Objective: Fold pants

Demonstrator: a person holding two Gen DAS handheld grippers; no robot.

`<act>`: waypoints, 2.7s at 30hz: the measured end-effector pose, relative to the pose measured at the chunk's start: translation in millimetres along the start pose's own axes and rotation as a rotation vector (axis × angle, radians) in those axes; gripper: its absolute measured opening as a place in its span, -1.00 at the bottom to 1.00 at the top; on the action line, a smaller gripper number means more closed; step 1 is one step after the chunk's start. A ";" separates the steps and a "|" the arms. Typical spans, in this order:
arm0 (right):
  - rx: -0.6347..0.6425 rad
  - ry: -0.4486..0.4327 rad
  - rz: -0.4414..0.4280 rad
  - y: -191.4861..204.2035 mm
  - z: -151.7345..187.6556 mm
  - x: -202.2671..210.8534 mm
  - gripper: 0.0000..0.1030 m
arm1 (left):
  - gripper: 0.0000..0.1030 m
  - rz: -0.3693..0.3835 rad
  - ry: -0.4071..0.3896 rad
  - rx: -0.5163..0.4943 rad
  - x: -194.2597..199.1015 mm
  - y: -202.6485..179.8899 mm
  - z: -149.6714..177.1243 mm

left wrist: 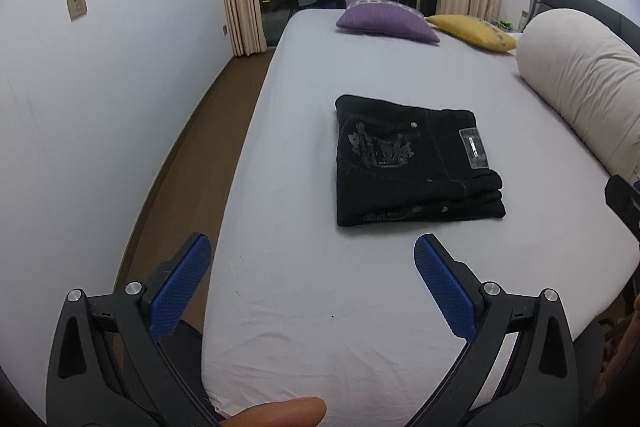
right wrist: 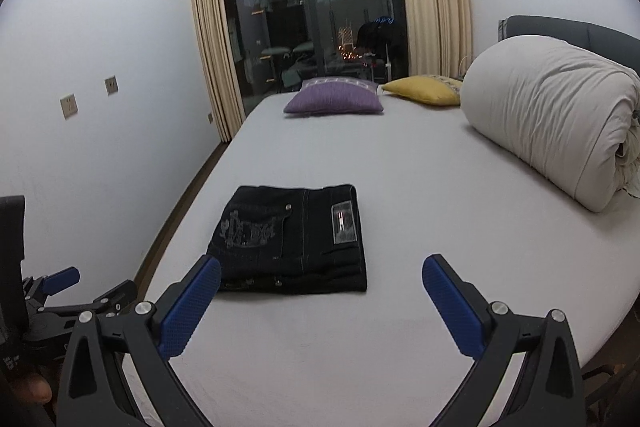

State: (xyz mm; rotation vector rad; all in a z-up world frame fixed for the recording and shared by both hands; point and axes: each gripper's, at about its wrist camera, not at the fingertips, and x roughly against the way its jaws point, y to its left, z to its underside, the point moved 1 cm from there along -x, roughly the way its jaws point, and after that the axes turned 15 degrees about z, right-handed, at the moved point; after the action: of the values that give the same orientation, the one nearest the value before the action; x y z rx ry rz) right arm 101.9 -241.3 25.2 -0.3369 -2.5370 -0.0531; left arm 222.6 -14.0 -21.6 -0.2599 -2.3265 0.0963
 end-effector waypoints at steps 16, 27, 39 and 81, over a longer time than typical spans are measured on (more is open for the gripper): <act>0.027 0.060 0.001 1.9 10.9 -13.8 1.00 | 1.00 0.009 0.034 0.006 -20.5 3.2 7.7; 0.020 0.086 0.006 -3.6 14.3 -20.6 1.00 | 1.00 0.009 0.040 0.008 -20.0 2.5 11.7; 0.022 0.103 0.009 1.4 18.4 -23.5 1.00 | 1.00 0.011 0.046 0.009 -23.1 5.1 12.9; 0.029 0.114 0.002 6.6 23.7 -21.9 1.00 | 1.00 0.018 0.053 0.009 -24.1 6.2 14.6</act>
State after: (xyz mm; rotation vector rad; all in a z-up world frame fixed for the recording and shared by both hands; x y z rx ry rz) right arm 108.4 -237.3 -6.9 -0.3160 -2.4226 -0.0335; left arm 229.4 -13.0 -49.6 -0.2758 -2.2708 0.1077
